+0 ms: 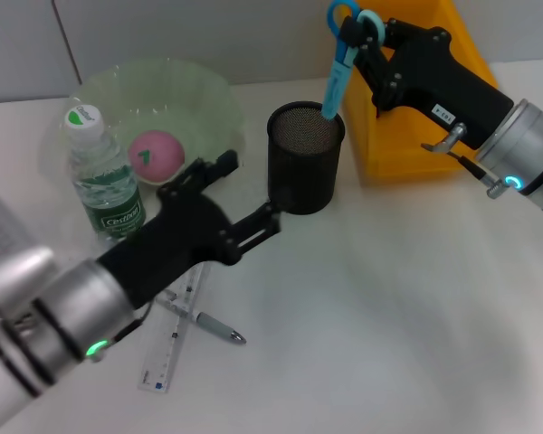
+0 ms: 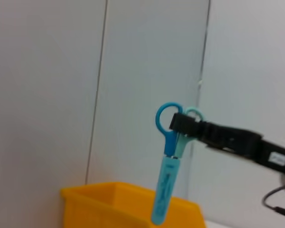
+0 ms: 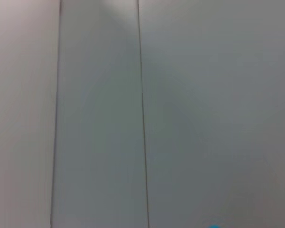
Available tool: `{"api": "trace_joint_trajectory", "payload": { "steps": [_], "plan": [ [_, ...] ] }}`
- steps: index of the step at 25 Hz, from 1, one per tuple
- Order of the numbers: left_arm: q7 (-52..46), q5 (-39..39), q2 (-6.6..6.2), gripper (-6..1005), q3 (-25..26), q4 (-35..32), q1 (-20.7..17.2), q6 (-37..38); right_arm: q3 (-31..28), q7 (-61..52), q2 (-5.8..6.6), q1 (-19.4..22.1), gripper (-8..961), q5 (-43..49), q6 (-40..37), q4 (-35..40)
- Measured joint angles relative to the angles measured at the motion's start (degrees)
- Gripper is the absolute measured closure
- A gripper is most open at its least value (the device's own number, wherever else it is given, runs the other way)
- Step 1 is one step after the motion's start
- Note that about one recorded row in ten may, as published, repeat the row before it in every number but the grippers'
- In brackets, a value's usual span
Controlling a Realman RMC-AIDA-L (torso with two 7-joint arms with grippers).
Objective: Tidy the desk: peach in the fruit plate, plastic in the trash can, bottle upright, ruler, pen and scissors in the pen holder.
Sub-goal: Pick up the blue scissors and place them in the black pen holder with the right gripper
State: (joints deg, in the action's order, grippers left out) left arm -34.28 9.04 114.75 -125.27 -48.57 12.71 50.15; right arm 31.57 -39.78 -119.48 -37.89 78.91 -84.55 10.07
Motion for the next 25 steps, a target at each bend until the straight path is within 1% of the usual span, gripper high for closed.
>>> {"api": "trace_joint_trajectory", "payload": {
  "steps": [1, 2, 5, 9, 12, 15, 17, 19, 20, 21, 22, 23, 24, 25],
  "plan": [
    [-3.35, 4.15, -0.41, 181, 2.28, 0.80, -0.82, 3.12, -0.07, 0.00, 0.02, 0.01, 860, -0.08, 0.10, 0.19],
    [-5.38, 6.86, -0.56, 182, 4.04, 1.53, -1.28, 5.27, -0.11, 0.00, 0.04, 0.01, 860, -0.18, 0.21, 0.38],
    [-9.99, 13.61, -0.71, 182, 8.77, 4.66, -2.16, 11.25, -0.12, 0.34, 0.02, -0.03, 858, -0.39, 0.37, 0.82],
    [-12.24, 18.42, -0.39, 182, 12.51, 9.39, -2.36, 17.36, -0.20, 3.34, -0.24, -0.57, 856, -0.64, 0.74, 0.29],
    [-12.36, 18.97, -0.49, 182, 12.94, 10.97, -2.55, 19.46, -0.20, 3.78, -0.28, -0.83, 855, -0.65, 1.74, 0.02],
    [-12.36, 18.97, -0.49, 182, 12.94, 10.97, -2.55, 19.46, -0.21, 3.86, -0.29, -1.13, 854, -0.67, 3.58, -0.45],
    [-14.30, 20.55, -1.36, 182, 13.70, 11.42, -2.82, 20.28, -0.19, 3.90, -0.30, -1.39, 853, -0.69, 4.94, -0.80],
    [-15.53, 21.94, -1.53, 182, 14.71, 11.46, -2.77, 20.30, 0.10, 3.94, -0.27, -2.15, 852, -0.70, 6.67, -1.76],
    [-15.53, 21.94, -1.53, 182, 14.71, 11.46, -2.77, 20.30, 0.10, 3.94, -0.27, -2.15, 852, -0.70, 6.67, -1.76],
    [-17.28, 24.66, -1.43, 182, 16.84, 11.46, -2.53, 20.41, 0.24, 3.95, -0.25, -2.35, 851, -0.70, 7.07, -2.02],
    [-17.28, 24.66, -1.43, 182, 16.84, 11.46, -2.53, 20.41, 0.33, 3.95, -0.25, -2.59, 851, -0.70, 7.63, -2.30],
    [-17.92, 26.04, -1.23, 182, 18.01, 11.46, -2.43, 20.52, 0.39, 3.94, -0.25, -2.87, 850, -0.68, 8.32, -2.54],
    [-17.92, 26.04, -1.23, 182, 18.01, 11.46, -2.43, 20.52, 0.46, 3.94, -0.23, -3.53, 850, -0.43, 9.96, -3.11],
    [-17.92, 26.04, -1.23, 182, 18.01, 11.46, -2.43, 20.52, 0.46, 3.94, -0.23, -3.53, 849, -0.43, 9.96, -3.11]
  ]
}}
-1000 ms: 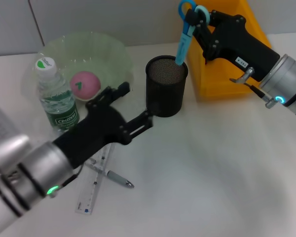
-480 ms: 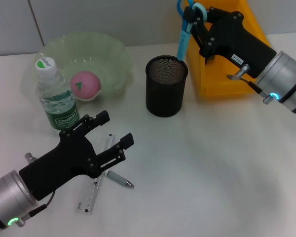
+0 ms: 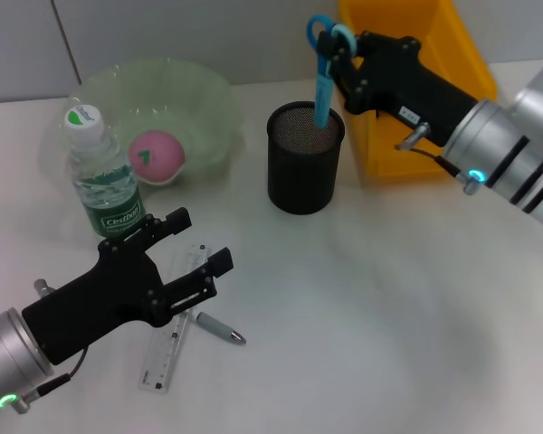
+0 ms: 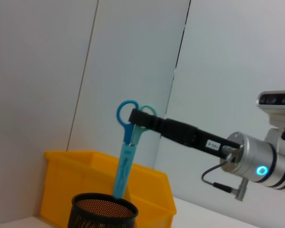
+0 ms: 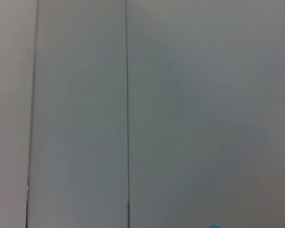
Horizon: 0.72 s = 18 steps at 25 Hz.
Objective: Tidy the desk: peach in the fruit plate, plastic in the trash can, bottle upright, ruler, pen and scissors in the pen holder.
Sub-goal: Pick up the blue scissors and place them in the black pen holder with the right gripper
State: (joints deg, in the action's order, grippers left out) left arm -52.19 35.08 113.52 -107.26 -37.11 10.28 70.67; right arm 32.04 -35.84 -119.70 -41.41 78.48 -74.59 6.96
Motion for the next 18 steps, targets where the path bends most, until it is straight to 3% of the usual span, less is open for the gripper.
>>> {"api": "trace_joint_trajectory", "payload": {
  "steps": [4, 18],
  "plan": [
    [-0.54, 1.85, 0.28, 182, 1.84, 0.01, 0.09, 0.64, 0.45, 0.25, 0.00, -1.31, 847, 0.34, 4.98, -1.11],
    [-0.54, 1.89, -0.28, 183, 3.31, 0.02, 0.06, 1.43, 1.71, 0.37, -0.05, -1.93, 841, 0.39, 8.85, -2.65]
  ]
}}
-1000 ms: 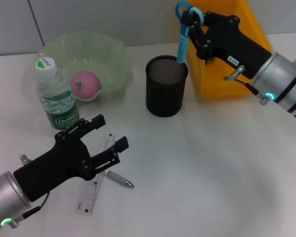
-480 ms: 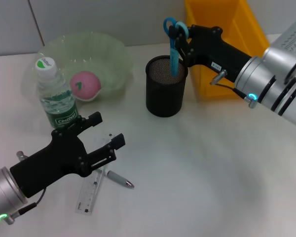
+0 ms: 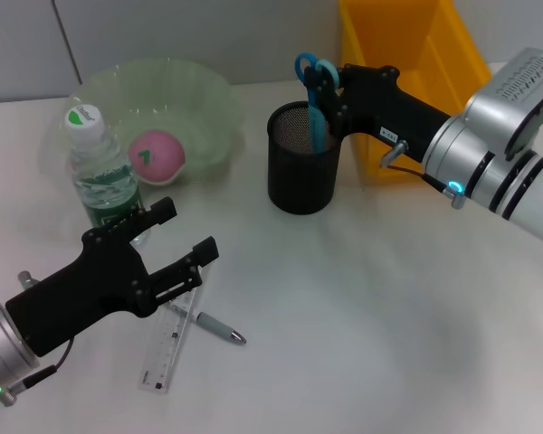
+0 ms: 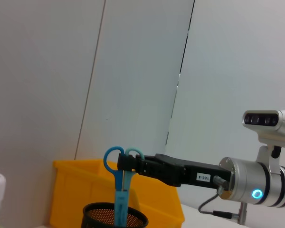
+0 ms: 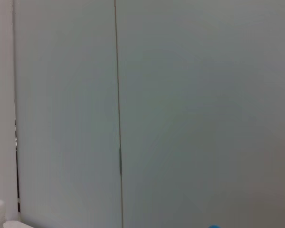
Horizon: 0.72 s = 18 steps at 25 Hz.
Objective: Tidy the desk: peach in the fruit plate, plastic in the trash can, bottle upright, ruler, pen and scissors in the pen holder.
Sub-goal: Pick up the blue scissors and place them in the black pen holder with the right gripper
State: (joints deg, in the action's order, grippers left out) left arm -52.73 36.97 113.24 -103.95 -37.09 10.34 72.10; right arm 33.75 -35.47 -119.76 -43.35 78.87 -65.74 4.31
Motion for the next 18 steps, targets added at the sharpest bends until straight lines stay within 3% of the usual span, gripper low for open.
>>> {"api": "trace_joint_trajectory", "payload": {
  "steps": [16, 18],
  "plan": [
    [-0.64, -0.06, -1.09, 183, 0.34, -0.04, -0.22, 0.63, 1.52, -1.89, 0.23, 1.07, 834, 0.37, 0.28, 0.00],
    [-0.65, -0.06, -1.18, 183, 0.34, -0.04, -0.19, 0.77, 1.46, -1.90, 0.23, 1.12, 731, 0.31, 0.30, 0.00]
  ]
}}
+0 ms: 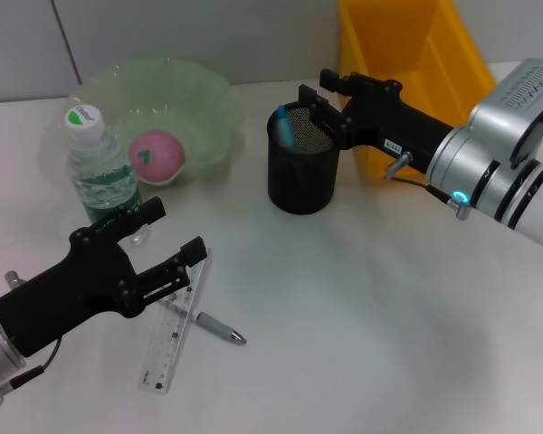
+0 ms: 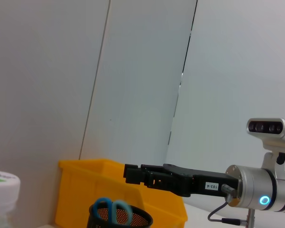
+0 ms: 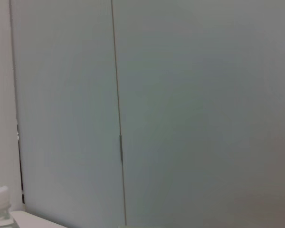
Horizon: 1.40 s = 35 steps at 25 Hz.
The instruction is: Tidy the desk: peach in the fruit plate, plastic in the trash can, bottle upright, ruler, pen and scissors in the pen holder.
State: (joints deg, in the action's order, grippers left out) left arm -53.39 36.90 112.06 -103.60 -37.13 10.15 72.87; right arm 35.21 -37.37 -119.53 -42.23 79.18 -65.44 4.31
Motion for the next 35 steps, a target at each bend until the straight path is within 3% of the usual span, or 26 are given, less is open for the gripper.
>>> {"api": "trace_joint_trajectory", "payload": {
  "steps": [7, 13, 18, 25, 28, 29, 31, 33, 35],
  "plan": [
    [-0.12, 0.00, -0.53, 183, -0.02, 0.01, -0.13, 0.42, -0.48, -1.88, 0.04, 1.21, 401, -0.39, -1.82, 0.76],
    [-1.98, 2.61, -0.93, 184, 1.45, -0.23, 0.11, 0.51, -0.09, -9.79, 0.22, 5.66, 294, -0.37, -9.12, 5.32],
    [-6.02, 10.62, -0.15, 184, 7.58, -0.81, 0.29, 1.63, 1.79, -19.35, 0.53, 12.33, 205, 0.57, -19.18, 12.29],
    [-11.83, 18.74, 0.14, 184, 12.85, -2.89, 0.75, 1.94, 7.15, -34.16, 1.03, 19.45, 208, 11.14, -25.38, 26.16],
    [-15.12, 22.20, 0.39, 184, 14.92, -4.37, 0.88, 1.77, 6.93, -37.72, 1.61, 20.00, 210, 18.32, -26.99, 28.87],
    [-20.80, 27.97, 0.90, 184, 17.38, -7.36, 1.07, 1.65, 6.84, -38.56, 1.87, 20.02, 210, 20.51, -27.38, 29.40],
    [-21.68, 28.92, 0.99, 184, 17.76, -8.07, 1.07, 1.57, 6.83, -39.73, 2.24, 19.76, 210, 24.51, -27.96, 29.92],
    [-29.41, 36.43, 2.02, 184, 20.15, -12.84, 1.13, 0.92, 6.92, -40.21, 2.42, 19.36, 210, 27.33, -28.13, 30.17],
    [-29.41, 36.43, 2.02, 184, 20.15, -12.84, 1.13, 0.92, 7.00, -40.37, 2.50, 18.92, 210, 29.43, -28.13, 30.33]
  ]
}}
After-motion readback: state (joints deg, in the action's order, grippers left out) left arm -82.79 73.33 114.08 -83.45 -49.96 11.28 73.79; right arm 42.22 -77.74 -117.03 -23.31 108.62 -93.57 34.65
